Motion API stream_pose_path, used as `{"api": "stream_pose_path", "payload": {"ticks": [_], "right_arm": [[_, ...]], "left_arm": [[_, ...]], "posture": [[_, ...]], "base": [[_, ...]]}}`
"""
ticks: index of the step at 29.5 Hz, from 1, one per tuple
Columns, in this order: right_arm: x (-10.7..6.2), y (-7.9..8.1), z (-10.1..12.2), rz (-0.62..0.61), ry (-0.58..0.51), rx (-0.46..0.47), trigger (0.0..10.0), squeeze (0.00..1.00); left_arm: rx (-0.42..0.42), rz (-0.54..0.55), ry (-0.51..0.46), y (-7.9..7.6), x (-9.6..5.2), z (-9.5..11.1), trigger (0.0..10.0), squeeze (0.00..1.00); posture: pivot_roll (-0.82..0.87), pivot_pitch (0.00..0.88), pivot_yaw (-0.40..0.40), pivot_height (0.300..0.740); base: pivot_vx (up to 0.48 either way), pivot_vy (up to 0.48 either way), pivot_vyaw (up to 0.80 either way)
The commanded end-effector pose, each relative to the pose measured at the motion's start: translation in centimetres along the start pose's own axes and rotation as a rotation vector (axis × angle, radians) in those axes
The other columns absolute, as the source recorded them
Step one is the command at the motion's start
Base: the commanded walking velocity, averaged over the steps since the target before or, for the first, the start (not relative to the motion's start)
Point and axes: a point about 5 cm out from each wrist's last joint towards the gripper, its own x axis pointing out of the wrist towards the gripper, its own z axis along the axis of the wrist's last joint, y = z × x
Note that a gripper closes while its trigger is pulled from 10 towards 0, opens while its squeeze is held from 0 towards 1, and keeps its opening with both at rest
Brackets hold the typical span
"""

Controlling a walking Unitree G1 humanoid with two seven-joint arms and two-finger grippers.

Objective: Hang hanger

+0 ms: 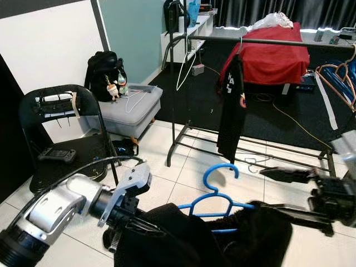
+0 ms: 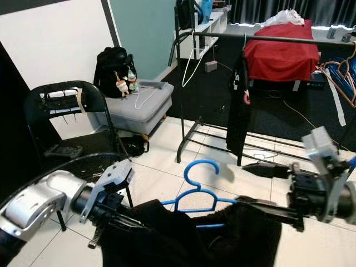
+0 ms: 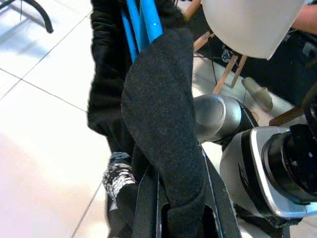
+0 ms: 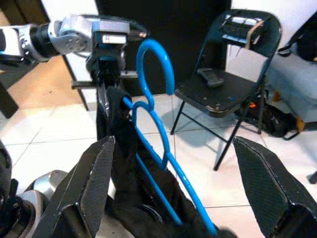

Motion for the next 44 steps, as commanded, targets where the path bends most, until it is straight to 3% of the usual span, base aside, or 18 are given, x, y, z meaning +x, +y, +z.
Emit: {"api": "stream_pose_path", "payload": {"ticks": [1,10,11,12,13,15,17,18,20,21,22,24,25,27,32,33,36,44], "right_arm": [[-1.0,-0.1,0.0,-0.030,0.024,-0.002,10.0,0.00],[-1.9,-0.5,0.0,-0.097,0.026,-0.017,10.0,0.00],[-2.7,-2.4,-0.3,-0.356,-0.046,-0.038,10.0,0.00],[-2.7,-2.4,-0.3,-0.356,-0.046,-0.038,10.0,0.00],[-3.5,-3.9,-0.7,-0.594,-0.168,-0.026,10.0,0.00],[-3.5,-3.9,-0.7,-0.594,-0.168,-0.026,10.0,0.00],[-4.9,-5.7,-1.2,-0.918,-0.383,0.045,10.0,0.00],[-4.9,-5.7,-1.2,-0.918,-0.383,0.045,10.0,0.00],[-5.2,-6.3,-2.6,-1.073,-0.518,0.158,10.0,0.00],[-5.2,-6.3,-2.6,-1.073,-0.518,0.158,10.0,0.00],[-4.6,-6.3,-3.5,-1.096,-0.534,0.207,10.0,0.00],[-4.6,-6.3,-3.5,-1.096,-0.534,0.207,10.0,0.00],[-3.4,-6.2,-4.6,-1.092,-0.521,0.254,10.0,0.00],[-1.8,-6.0,-5.5,-1.083,-0.505,0.292,10.0,0.00],[-1.8,-6.0,-5.5,-1.083,-0.505,0.292,10.0,0.00],[0.1,-5.8,-6.8,-1.078,-0.476,0.347,10.0,0.00],[2.5,-5.7,-8.6,-1.094,-0.451,0.432,10.0,0.00],[2.9,-5.7,-9.1,-1.105,-0.444,0.452,10.0,0.00]], "left_arm": [[0.009,0.046,-0.077,0.3,-0.6,0.4,0.0,0.00],[-0.002,0.089,-0.134,0.4,-1.1,0.4,0.0,0.00],[0.007,0.168,-0.311,0.8,-0.9,1.3,0.0,0.00],[0.007,0.168,-0.311,0.8,-0.9,1.3,0.0,0.00],[0.005,0.262,-0.490,1.2,-0.7,2.1,0.0,0.00],[0.005,0.262,-0.490,1.2,-0.7,2.1,0.0,0.00],[-0.014,0.460,-0.734,2.3,-0.6,3.0,0.0,0.00],[-0.014,0.460,-0.734,2.3,-0.6,3.0,0.0,0.00],[-0.049,0.697,-0.885,3.7,-0.7,3.5,0.0,0.00],[-0.049,0.697,-0.885,3.7,-0.7,3.5,0.0,0.00],[-0.060,0.774,-0.916,4.1,-0.6,3.7,6.9,0.00],[-0.060,0.774,-0.916,4.1,-0.6,3.7,6.9,0.00],[-0.049,0.810,-0.911,4.2,-0.1,3.8,10.0,0.00],[-0.032,0.838,-0.897,4.1,0.4,3.9,10.0,0.00],[-0.032,0.838,-0.897,4.1,0.4,3.9,10.0,0.00],[-0.011,0.898,-0.829,4.3,1.2,3.9,10.0,0.00],[-0.001,1.057,-0.664,5.0,2.0,3.1,10.0,0.00],[-0.012,1.109,-0.612,5.3,2.1,2.8,10.0,0.00]], "posture": [[-0.18,0.000,0.045,0.740],[-0.18,0.000,0.046,0.740],[-0.19,0.000,0.052,0.740],[-0.19,0.000,0.052,0.740],[-0.19,0.000,0.054,0.740],[-0.19,0.000,0.054,0.740],[-0.20,0.000,0.058,0.740],[-0.20,0.000,0.058,0.740],[-0.20,0.000,0.053,0.740],[-0.20,0.000,0.053,0.740],[-0.21,0.000,0.051,0.740],[-0.21,0.000,0.051,0.740],[-0.21,0.000,0.051,0.740],[-0.21,0.000,0.049,0.740],[-0.21,0.000,0.049,0.740],[-0.21,0.000,0.048,0.740],[-0.21,0.000,0.043,0.740],[-0.21,0.000,0.043,0.740]], "base": [[0.000,0.000,0.00],[0.000,0.000,0.00],[0.000,0.000,0.00],[0.000,0.000,0.00],[0.000,0.000,0.00],[0.000,0.000,0.00],[0.000,0.000,0.00],[0.000,0.000,0.00],[0.000,0.000,0.00],[0.000,0.000,0.00],[0.000,0.000,0.00],[0.000,0.000,0.00],[0.000,0.000,0.00],[0.000,0.000,0.00],[0.000,0.000,0.00],[0.000,0.000,0.00],[0.000,0.000,0.00],[0.000,0.000,0.00]]}}
